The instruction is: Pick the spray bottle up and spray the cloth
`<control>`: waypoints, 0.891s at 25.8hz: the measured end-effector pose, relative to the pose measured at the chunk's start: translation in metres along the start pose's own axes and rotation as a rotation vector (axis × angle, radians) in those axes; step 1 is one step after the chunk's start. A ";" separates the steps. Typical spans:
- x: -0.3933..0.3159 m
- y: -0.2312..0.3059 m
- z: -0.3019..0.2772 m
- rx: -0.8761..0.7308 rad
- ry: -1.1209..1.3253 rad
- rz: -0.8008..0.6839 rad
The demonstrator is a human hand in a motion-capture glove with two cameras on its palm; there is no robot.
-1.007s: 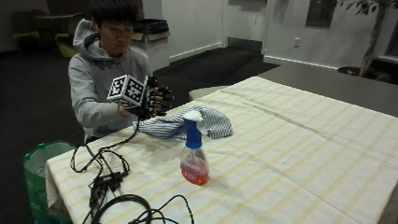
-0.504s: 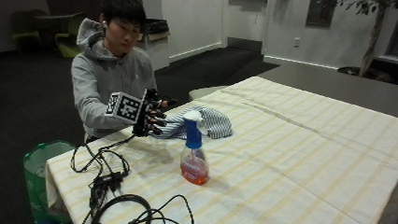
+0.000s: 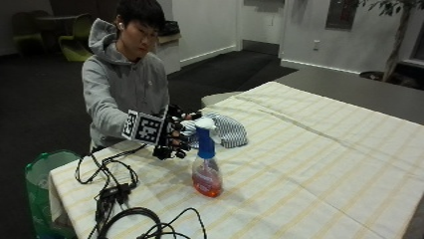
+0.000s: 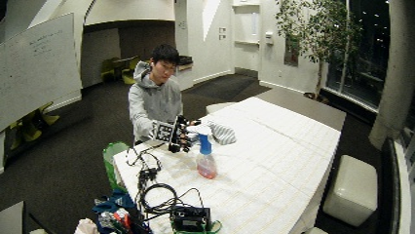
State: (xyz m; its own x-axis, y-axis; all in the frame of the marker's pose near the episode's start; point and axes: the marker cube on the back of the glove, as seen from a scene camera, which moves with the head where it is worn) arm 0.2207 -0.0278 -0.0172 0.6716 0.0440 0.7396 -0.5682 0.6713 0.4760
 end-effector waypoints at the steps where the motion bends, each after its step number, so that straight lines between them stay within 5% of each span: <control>1: 0.000 -0.003 0.002 -0.003 0.004 0.002; 23: 0.009 -0.067 0.016 0.169 -0.145 0.071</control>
State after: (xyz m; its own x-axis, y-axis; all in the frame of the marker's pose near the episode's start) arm 0.2569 -0.0844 -0.0344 0.5587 -0.0285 0.8289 -0.6911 0.5366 0.4842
